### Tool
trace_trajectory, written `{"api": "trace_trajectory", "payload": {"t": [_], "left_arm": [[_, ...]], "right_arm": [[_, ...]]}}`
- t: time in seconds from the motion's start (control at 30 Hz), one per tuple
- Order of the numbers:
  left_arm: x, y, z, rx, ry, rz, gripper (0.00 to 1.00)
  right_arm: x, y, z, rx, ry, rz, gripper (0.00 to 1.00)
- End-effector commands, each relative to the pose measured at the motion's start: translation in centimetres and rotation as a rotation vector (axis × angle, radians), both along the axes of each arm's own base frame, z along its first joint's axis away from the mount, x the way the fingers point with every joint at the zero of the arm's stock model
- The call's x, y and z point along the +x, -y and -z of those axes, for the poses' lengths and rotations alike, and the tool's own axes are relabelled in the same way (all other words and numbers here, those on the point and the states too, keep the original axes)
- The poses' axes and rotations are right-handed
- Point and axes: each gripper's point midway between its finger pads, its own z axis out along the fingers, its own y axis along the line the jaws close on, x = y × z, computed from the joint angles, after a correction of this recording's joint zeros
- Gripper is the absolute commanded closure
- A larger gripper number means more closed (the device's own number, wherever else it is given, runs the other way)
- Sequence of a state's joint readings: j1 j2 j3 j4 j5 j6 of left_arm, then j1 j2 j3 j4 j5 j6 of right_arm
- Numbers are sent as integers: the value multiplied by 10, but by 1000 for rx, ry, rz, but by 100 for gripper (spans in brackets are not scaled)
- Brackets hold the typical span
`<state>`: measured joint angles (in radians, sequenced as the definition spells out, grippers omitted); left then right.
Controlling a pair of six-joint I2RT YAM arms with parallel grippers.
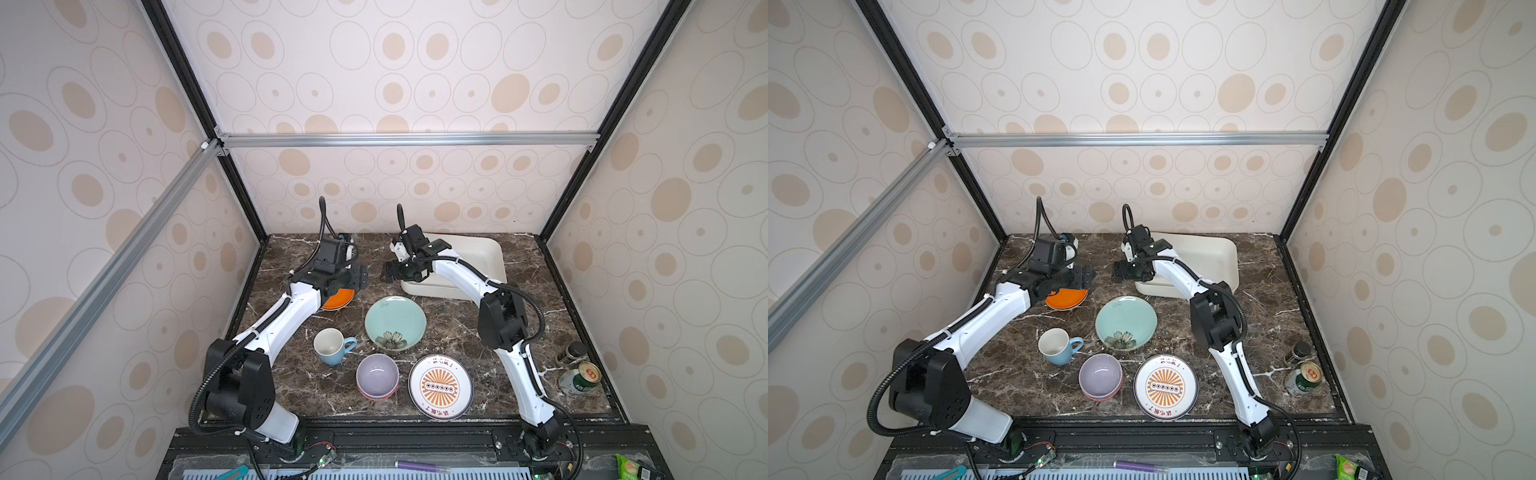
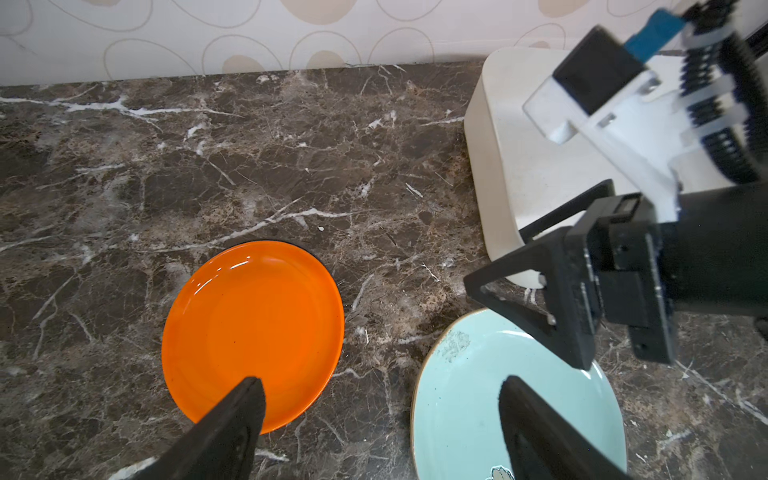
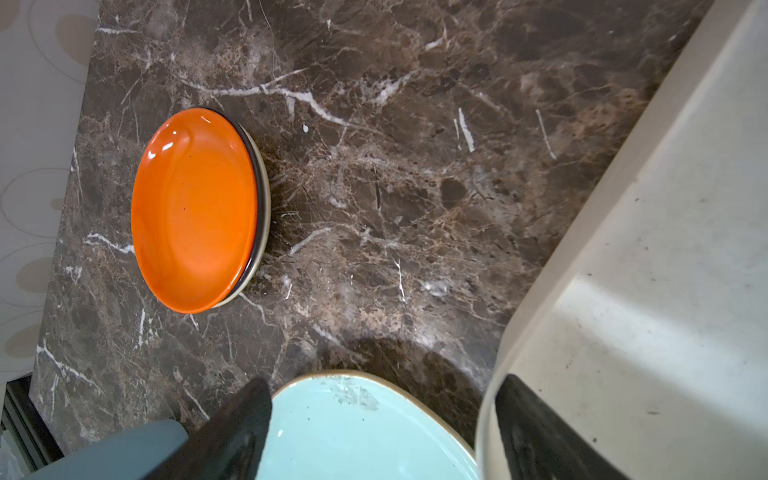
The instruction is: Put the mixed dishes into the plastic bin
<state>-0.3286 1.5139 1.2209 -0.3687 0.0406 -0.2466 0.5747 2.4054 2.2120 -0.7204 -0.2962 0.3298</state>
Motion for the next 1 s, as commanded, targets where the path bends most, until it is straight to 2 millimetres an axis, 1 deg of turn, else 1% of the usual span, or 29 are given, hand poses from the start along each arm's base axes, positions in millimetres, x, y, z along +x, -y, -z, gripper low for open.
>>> {"api": "trace_trajectory", "payload": {"t": [0.0,0.1,0.2,0.27,0.33,0.4,0.5,0.6,0.67,0.77,0.87,0.97], "left_arm": [[-10,-3,-2,19,-4,6,11],[-13,-3,-2,18,-4,11,10],[-15,-2,-1,10,-10,16,10],[-16,0,5,1,-26,21,10],[-17,4,12,-11,-51,34,11],[-17,10,21,-29,-85,54,12],[-17,19,35,-55,-138,78,16],[-18,24,47,-63,-187,93,19],[-19,26,55,-59,-213,101,20],[-20,26,64,-44,-239,102,22],[-23,27,71,-31,-269,104,25],[-25,31,78,-22,-296,114,28]], "right_arm": [[-20,-19,7,6,-60,-29,13],[-28,-27,5,13,-63,-49,13],[-30,-25,-5,-4,-45,-49,13],[-32,-15,-20,-38,-16,-40,13],[-38,-3,-38,-59,19,-35,13],[-49,11,-53,-72,50,-23,13],[-71,36,-72,-73,94,-1,13],[-99,62,-71,-80,89,28,13],[-117,77,-63,-75,75,46,13],[-133,95,-46,-70,47,77,13],[-143,106,-28,-36,-22,102,14],[-150,109,-13,-7,-73,109,15]]}}
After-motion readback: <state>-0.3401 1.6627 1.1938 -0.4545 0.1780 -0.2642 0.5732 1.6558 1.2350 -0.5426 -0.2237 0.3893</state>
